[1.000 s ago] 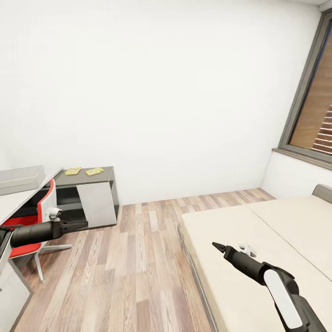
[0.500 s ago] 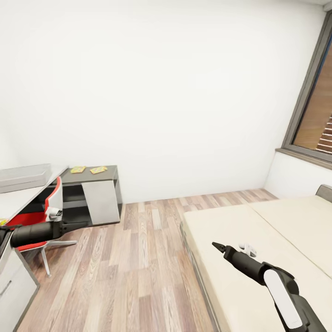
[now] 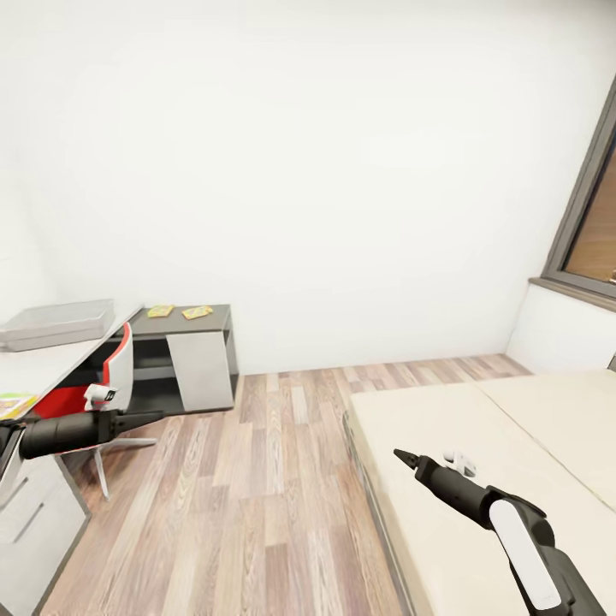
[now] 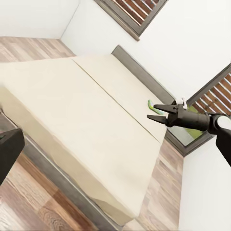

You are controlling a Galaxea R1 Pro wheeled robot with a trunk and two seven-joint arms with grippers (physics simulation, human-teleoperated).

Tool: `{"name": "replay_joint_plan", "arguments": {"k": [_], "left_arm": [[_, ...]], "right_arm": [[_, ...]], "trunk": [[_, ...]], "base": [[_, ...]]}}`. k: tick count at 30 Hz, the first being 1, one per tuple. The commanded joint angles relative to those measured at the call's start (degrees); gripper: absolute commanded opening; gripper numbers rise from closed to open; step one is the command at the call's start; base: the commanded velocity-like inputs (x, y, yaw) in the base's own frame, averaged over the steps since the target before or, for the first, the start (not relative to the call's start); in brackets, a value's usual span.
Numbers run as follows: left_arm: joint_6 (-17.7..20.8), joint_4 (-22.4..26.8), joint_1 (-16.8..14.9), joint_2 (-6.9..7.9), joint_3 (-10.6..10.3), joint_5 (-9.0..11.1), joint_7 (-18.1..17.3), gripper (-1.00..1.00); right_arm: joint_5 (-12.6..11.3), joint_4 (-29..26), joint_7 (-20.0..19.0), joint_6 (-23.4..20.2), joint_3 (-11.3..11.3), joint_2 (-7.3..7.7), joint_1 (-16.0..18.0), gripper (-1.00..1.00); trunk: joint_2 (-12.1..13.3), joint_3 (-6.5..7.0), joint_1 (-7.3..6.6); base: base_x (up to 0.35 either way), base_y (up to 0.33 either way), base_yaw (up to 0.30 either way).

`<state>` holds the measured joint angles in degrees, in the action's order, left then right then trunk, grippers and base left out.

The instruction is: Put all the toys in the child's room - the three board games (two on the bed and one on the table), the two jigsaw puzzles on the table, and the tennis ball on the table - inside the toy box on the table in the child's room.

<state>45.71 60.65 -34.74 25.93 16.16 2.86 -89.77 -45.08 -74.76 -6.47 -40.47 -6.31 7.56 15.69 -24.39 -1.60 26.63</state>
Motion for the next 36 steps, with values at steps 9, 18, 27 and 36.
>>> {"name": "replay_joint_plan", "arguments": {"k": [9,18,27,36], "left_arm": [[0.6,0.0,-0.1,0.00,0.0,0.0,-0.2,1.00],[0.6,0.0,-0.1,0.00,-0.1,-0.1,-0.2,1.00],[0.6,0.0,-0.1,0.00,0.0,0.0,-0.2,1.00],[0.6,0.0,-0.1,0.00,0.0,0.0,-0.2,1.00]], "right_arm": [[0.2,0.0,-0.4,-0.3,-0.1,0.00,0.0,1.00],[0.2,0.0,-0.3,-0.3,-0.1,0.00,0.0,1.00],[0.2,0.0,-0.5,-0.3,-0.1,0.00,0.0,1.00],[0.2,0.0,-0.4,-0.3,-0.1,0.00,0.0,1.00]], "trunk": [[-0.1,-0.14,0.03],[-0.1,-0.14,0.03],[-0.1,-0.14,0.03],[-0.1,-0.14,0.03]], "base": [[-0.009,-0.017,0.135],[-0.040,-0.041,0.070],[-0.031,-0.031,0.200],[-0.002,-0.002,0.027]]}}
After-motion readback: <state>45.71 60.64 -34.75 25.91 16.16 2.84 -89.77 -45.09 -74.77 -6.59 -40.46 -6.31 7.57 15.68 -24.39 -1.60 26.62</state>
